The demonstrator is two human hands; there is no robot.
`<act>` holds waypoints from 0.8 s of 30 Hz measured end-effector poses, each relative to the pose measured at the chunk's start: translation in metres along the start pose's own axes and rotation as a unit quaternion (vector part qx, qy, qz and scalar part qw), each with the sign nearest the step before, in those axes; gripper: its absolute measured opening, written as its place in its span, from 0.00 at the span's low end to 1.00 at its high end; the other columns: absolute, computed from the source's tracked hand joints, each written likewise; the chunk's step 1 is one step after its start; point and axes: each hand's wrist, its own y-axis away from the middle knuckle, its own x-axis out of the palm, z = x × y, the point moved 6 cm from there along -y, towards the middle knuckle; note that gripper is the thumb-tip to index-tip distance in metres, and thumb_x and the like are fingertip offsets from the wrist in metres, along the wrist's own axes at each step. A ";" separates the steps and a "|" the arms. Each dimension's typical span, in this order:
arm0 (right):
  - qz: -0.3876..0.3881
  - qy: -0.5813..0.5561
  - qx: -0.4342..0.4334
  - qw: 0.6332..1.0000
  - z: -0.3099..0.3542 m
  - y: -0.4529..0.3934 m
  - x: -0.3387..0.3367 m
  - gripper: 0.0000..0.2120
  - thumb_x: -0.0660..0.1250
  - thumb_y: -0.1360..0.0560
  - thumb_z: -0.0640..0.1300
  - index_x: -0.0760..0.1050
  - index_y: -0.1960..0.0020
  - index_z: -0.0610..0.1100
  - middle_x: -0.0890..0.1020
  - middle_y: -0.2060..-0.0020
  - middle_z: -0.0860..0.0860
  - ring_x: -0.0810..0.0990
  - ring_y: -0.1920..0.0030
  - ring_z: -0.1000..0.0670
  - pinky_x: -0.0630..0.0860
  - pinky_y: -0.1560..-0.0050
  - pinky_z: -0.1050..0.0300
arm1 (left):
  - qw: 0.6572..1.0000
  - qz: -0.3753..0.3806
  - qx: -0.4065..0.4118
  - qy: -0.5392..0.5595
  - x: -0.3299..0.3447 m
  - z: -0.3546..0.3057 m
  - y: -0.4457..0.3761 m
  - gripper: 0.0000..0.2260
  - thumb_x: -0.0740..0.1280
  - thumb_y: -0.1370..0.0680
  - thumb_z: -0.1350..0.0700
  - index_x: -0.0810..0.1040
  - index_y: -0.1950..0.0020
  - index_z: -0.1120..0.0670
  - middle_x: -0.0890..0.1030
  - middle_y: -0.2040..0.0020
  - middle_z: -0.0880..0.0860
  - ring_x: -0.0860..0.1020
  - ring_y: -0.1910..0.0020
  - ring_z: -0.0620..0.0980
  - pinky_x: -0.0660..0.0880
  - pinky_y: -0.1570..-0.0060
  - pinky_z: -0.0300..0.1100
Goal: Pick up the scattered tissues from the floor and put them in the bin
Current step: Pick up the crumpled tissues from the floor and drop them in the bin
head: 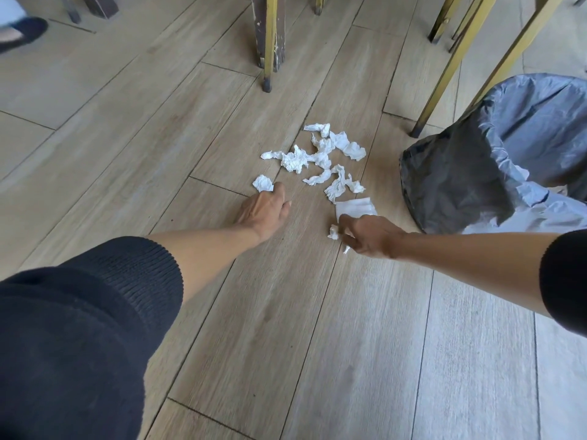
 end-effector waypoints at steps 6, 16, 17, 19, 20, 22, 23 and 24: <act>-0.024 -0.013 0.034 0.999 0.000 -0.013 -0.020 0.10 0.55 0.20 0.52 0.65 0.47 0.45 0.81 0.61 0.50 0.80 0.62 0.47 0.72 0.65 0.57 | 0.998 0.002 -0.052 0.017 0.003 0.015 -0.003 0.14 0.61 0.18 0.52 0.65 0.39 0.59 0.80 0.61 0.59 0.77 0.65 0.61 0.69 0.68 0.47; -0.029 -0.013 0.131 0.991 -0.030 -0.014 -0.042 0.02 0.63 0.26 0.40 0.70 0.58 0.44 0.74 0.67 0.49 0.75 0.64 0.46 0.67 0.70 0.57 | 0.989 0.066 -0.124 0.040 0.026 0.041 -0.008 0.17 0.61 0.18 0.46 0.63 0.36 0.55 0.80 0.55 0.58 0.78 0.60 0.59 0.69 0.64 0.46; -0.031 0.002 0.110 0.993 -0.027 -0.012 -0.043 0.02 0.62 0.25 0.41 0.69 0.54 0.43 0.74 0.66 0.48 0.75 0.64 0.45 0.67 0.71 0.57 | 0.989 0.067 -0.123 0.039 0.026 0.041 -0.008 0.16 0.61 0.18 0.46 0.63 0.37 0.55 0.79 0.55 0.58 0.78 0.60 0.59 0.70 0.64 0.46; -0.048 0.013 0.080 0.996 -0.025 -0.011 -0.042 0.06 0.59 0.23 0.41 0.66 0.46 0.43 0.73 0.68 0.48 0.74 0.66 0.45 0.67 0.71 0.56 | 0.990 0.072 -0.114 0.026 0.025 0.039 -0.008 0.16 0.60 0.17 0.46 0.64 0.39 0.56 0.79 0.55 0.59 0.76 0.61 0.58 0.69 0.64 0.46; -0.057 0.017 0.076 0.995 -0.026 -0.011 -0.042 0.11 0.59 0.22 0.40 0.65 0.41 0.43 0.72 0.69 0.49 0.73 0.69 0.46 0.67 0.73 0.56 | 0.991 0.074 -0.111 0.022 0.025 0.038 -0.006 0.15 0.60 0.17 0.46 0.66 0.39 0.57 0.78 0.55 0.59 0.75 0.61 0.57 0.68 0.64 0.46; -0.067 0.029 0.076 0.994 -0.025 -0.013 -0.042 0.21 0.59 0.22 0.39 0.60 0.29 0.44 0.68 0.71 0.53 0.69 0.73 0.52 0.61 0.75 0.58 | 0.991 0.075 -0.106 0.023 0.022 0.036 -0.002 0.15 0.58 0.16 0.46 0.69 0.42 0.59 0.76 0.57 0.57 0.74 0.62 0.56 0.66 0.64 0.45; -0.060 0.034 0.081 0.994 -0.024 -0.014 -0.041 0.25 0.59 0.22 0.39 0.58 0.26 0.45 0.67 0.71 0.54 0.67 0.73 0.54 0.60 0.75 0.58 | 0.992 0.073 -0.100 0.024 0.020 0.034 0.000 0.15 0.58 0.16 0.47 0.71 0.43 0.59 0.76 0.59 0.57 0.73 0.63 0.55 0.64 0.65 0.45; -0.044 0.033 0.091 0.994 -0.024 -0.014 -0.038 0.28 0.59 0.22 0.38 0.55 0.24 0.46 0.69 0.69 0.54 0.67 0.72 0.55 0.60 0.75 0.58 | 0.993 0.072 -0.093 0.027 0.018 0.033 0.003 0.15 0.58 0.16 0.47 0.72 0.44 0.60 0.75 0.59 0.57 0.73 0.64 0.54 0.64 0.66 0.44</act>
